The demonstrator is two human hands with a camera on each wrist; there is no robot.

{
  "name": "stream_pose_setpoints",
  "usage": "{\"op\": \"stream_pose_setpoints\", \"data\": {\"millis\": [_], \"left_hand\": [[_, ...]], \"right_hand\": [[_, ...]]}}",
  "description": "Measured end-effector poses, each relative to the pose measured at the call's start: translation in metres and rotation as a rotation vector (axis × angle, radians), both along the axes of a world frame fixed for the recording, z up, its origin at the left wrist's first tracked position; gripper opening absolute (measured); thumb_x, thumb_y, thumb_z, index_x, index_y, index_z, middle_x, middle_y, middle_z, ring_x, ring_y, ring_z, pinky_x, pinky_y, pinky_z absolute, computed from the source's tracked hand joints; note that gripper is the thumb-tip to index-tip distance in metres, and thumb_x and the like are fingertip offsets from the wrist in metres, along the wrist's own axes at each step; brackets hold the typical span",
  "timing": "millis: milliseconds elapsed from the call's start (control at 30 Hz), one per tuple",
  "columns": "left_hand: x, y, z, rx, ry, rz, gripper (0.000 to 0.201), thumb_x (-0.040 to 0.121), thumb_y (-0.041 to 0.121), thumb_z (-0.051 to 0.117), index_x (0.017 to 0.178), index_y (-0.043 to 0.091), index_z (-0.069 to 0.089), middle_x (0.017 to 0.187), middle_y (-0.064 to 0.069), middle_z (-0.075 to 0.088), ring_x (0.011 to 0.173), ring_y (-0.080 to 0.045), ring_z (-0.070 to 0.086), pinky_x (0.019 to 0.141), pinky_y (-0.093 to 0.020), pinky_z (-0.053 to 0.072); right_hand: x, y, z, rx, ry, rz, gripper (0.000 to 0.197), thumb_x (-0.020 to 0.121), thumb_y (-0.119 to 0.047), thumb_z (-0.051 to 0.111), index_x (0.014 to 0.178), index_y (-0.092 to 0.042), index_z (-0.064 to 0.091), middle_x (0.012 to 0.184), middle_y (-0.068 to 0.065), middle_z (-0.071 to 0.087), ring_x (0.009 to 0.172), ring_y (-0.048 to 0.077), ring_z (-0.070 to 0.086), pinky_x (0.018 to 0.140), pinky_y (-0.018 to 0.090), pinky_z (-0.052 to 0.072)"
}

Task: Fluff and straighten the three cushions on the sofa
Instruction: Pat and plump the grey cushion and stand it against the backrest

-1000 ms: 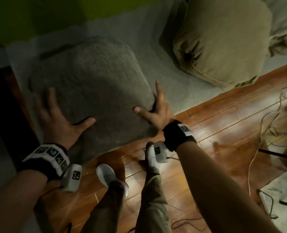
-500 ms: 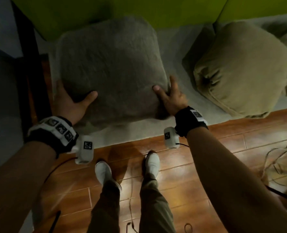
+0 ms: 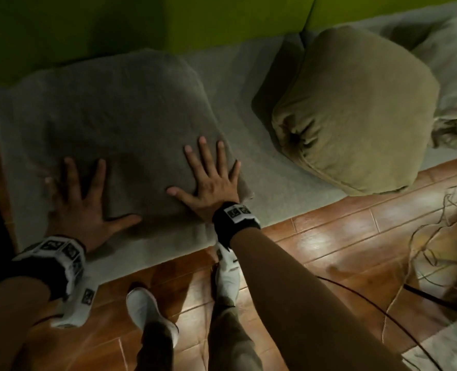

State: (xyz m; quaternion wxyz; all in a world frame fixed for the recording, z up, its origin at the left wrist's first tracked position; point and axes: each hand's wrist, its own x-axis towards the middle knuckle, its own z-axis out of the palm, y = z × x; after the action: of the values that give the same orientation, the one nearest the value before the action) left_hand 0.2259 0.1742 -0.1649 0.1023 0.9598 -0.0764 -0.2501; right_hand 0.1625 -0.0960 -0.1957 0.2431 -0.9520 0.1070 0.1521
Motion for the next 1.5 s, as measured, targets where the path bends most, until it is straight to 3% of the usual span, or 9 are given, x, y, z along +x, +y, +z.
{"op": "stream_pose_setpoints", "data": {"millis": [267, 467, 567, 700, 867, 1100, 1233, 1333, 1500], "left_hand": [[0.000, 0.003, -0.005, -0.048, -0.021, -0.003, 0.133, 0.054, 0.085, 0.068, 0.145, 0.058, -0.025, 0.162, -0.003, -0.030, 0.149, -0.046, -0.015, 0.118, -0.066, 0.003], [-0.043, 0.070, 0.017, -0.393, -0.190, 0.359, 0.077, 0.090, 0.062, 0.053, 0.155, 0.041, 0.018, 0.161, -0.008, 0.030, 0.145, -0.033, 0.033, 0.119, -0.053, 0.026], [-0.068, 0.086, 0.019, -0.352, 0.027, 0.745, 0.058, 0.089, 0.062, 0.044, 0.135, 0.028, 0.055, 0.137, -0.016, 0.058, 0.124, -0.040, 0.054, 0.108, -0.054, 0.040], [-0.087, 0.074, 0.028, -0.793, 0.242, 1.056, 0.032, 0.091, 0.000, 0.064, 0.123, -0.002, 0.061, 0.115, -0.030, 0.063, 0.103, -0.047, 0.064, 0.093, -0.058, 0.051], [-0.108, 0.062, 0.040, -0.821, 0.158, 1.208, 0.014, 0.105, 0.024, 0.048, 0.102, 0.019, 0.060, 0.100, -0.008, 0.067, 0.082, -0.018, 0.069, 0.070, -0.024, 0.059], [-0.114, 0.072, 0.025, -0.669, 0.073, 1.190, 0.015, 0.104, 0.023, 0.049, 0.109, 0.012, 0.057, 0.098, -0.016, 0.068, 0.069, -0.019, 0.065, 0.055, -0.018, 0.056], [-0.127, 0.077, 0.023, -0.482, 0.105, 1.109, 0.031, 0.104, 0.038, 0.042, 0.127, 0.020, 0.054, 0.124, -0.021, 0.064, 0.097, -0.032, 0.066, 0.085, -0.045, 0.058], [-0.125, 0.060, 0.051, -0.265, -0.109, 0.836, 0.058, 0.101, 0.052, 0.036, 0.154, 0.029, 0.024, 0.162, -0.008, 0.024, 0.147, -0.031, 0.027, 0.116, -0.049, 0.029], [-0.068, -0.017, 0.084, -0.202, -0.302, 0.396, 0.068, 0.100, 0.055, 0.032, 0.157, 0.041, -0.002, 0.167, 0.003, -0.016, 0.152, -0.025, -0.014, 0.120, -0.050, -0.007]], "right_hand": [[-0.068, -0.074, -0.021, 0.079, 0.176, -0.058, 0.072, 0.099, -0.067, 0.032, 0.162, -0.035, 0.016, 0.170, -0.002, 0.020, 0.156, 0.021, 0.015, 0.126, 0.052, 0.014], [-0.091, -0.087, 0.011, 0.864, 0.074, -0.720, 0.027, 0.096, -0.024, 0.070, 0.123, -0.021, 0.067, 0.110, 0.006, 0.076, 0.101, 0.026, 0.073, 0.088, 0.045, 0.059], [-0.081, -0.091, 0.023, 0.846, 0.070, -0.786, 0.016, 0.094, -0.016, 0.071, 0.110, -0.019, 0.068, 0.106, 0.010, 0.077, 0.098, 0.028, 0.075, 0.083, 0.041, 0.058], [-0.070, -0.107, 0.027, 0.631, 0.147, -0.656, 0.038, 0.090, -0.007, 0.072, 0.118, -0.032, 0.069, 0.093, 0.001, 0.077, 0.087, 0.016, 0.075, 0.077, 0.035, 0.059], [-0.069, -0.115, 0.044, 0.528, 0.170, -0.566, 0.025, 0.089, -0.002, 0.071, 0.095, -0.026, 0.069, 0.097, 0.008, 0.077, 0.092, 0.025, 0.072, 0.082, 0.041, 0.055], [-0.079, -0.108, 0.020, 0.278, 0.228, -0.454, 0.012, 0.089, -0.009, 0.072, 0.089, -0.021, 0.069, 0.101, 0.022, 0.074, 0.091, 0.035, 0.069, 0.080, 0.043, 0.053], [-0.071, -0.085, 0.049, -0.064, -0.124, -0.117, 0.053, 0.086, -0.029, 0.054, 0.136, -0.011, 0.057, 0.137, 0.024, 0.058, 0.125, 0.047, 0.053, 0.104, 0.050, 0.042], [-0.037, -0.031, 0.106, -0.115, -0.455, 0.316, 0.059, 0.094, -0.034, 0.051, 0.149, -0.014, 0.045, 0.155, 0.023, 0.042, 0.143, 0.045, 0.036, 0.119, 0.054, 0.021], [0.060, 0.043, 0.111, -0.232, -0.265, 0.450, 0.070, 0.098, -0.068, 0.025, 0.161, -0.043, 0.005, 0.172, -0.002, -0.005, 0.158, 0.031, -0.009, 0.121, 0.063, -0.009]]}}
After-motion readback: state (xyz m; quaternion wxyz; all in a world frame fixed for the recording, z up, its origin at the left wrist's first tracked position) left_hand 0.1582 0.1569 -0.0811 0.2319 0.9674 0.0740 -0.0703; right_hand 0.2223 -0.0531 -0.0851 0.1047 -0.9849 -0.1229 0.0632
